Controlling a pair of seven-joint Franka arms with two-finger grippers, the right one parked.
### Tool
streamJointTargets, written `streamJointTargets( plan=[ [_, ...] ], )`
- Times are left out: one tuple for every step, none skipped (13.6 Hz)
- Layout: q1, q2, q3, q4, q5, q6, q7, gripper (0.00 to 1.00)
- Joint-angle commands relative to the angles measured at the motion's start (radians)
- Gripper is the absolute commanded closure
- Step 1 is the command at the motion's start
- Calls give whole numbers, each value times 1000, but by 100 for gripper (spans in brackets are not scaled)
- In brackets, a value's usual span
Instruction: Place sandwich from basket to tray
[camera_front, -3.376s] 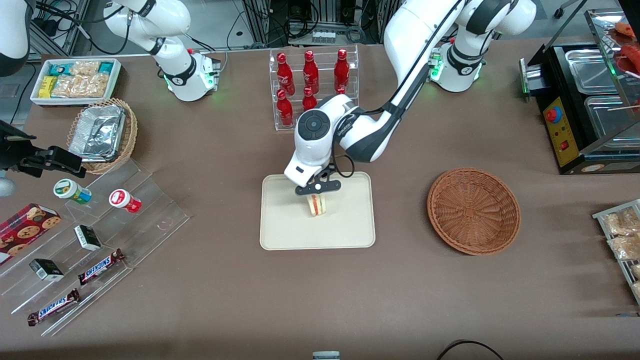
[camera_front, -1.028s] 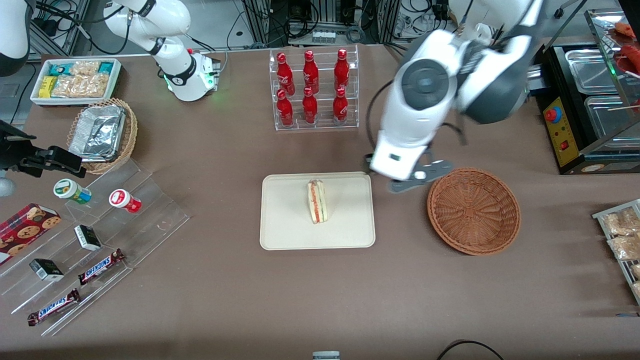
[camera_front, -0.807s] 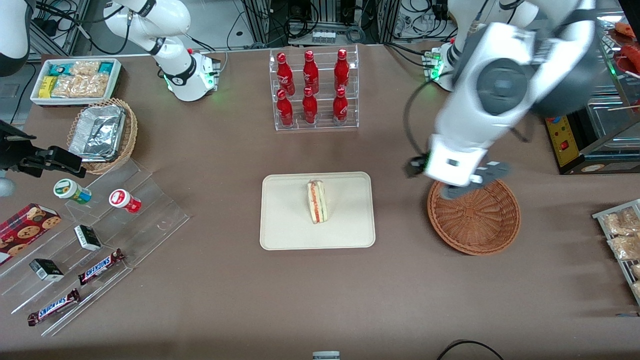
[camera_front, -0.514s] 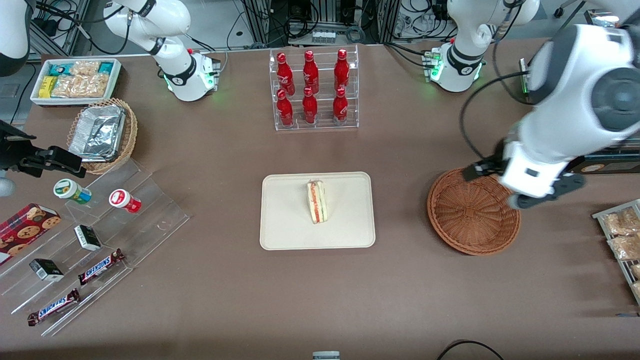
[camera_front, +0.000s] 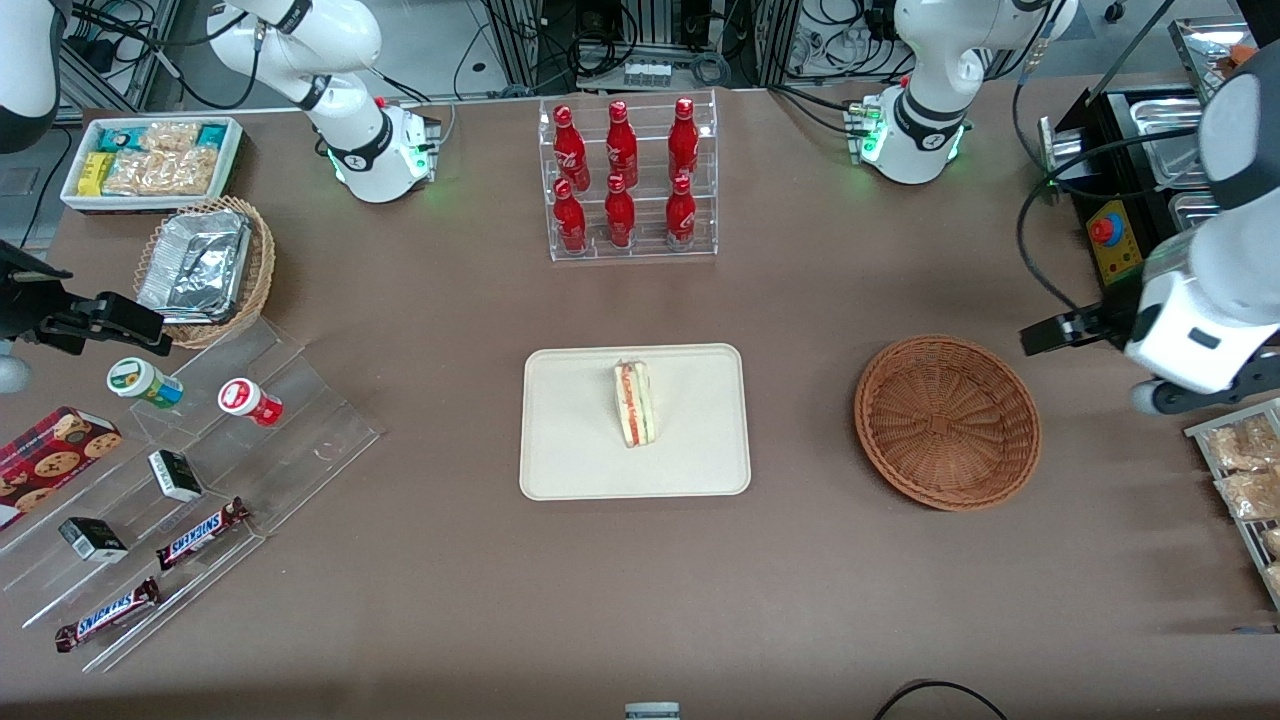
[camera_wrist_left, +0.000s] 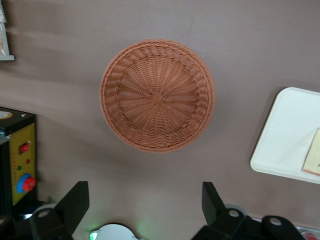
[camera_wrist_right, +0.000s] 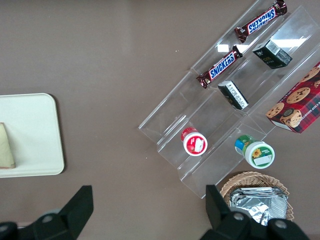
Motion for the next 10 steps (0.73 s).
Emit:
streamJointTargets(
  plan=[
    [65, -134, -13, -142, -11, 27, 163, 1],
    [76, -175, -13, -190, -11, 28, 216, 1],
    [79, -218, -12, -233, -11, 36, 224, 1],
    [76, -253, -10, -264, -5, 36, 225, 1],
    [67, -275, -9, -283, 3, 36, 222, 1],
    [65, -275, -9, -275, 8, 28, 212, 1],
    [65, -274, -9, -265, 6, 22, 195, 1],
    [61, -266, -10, -248, 6, 15, 204, 1],
    [49, -254, -9, -225, 6, 11, 195, 1],
    [36, -245, -10, -219, 11, 11, 190, 1]
  ],
)
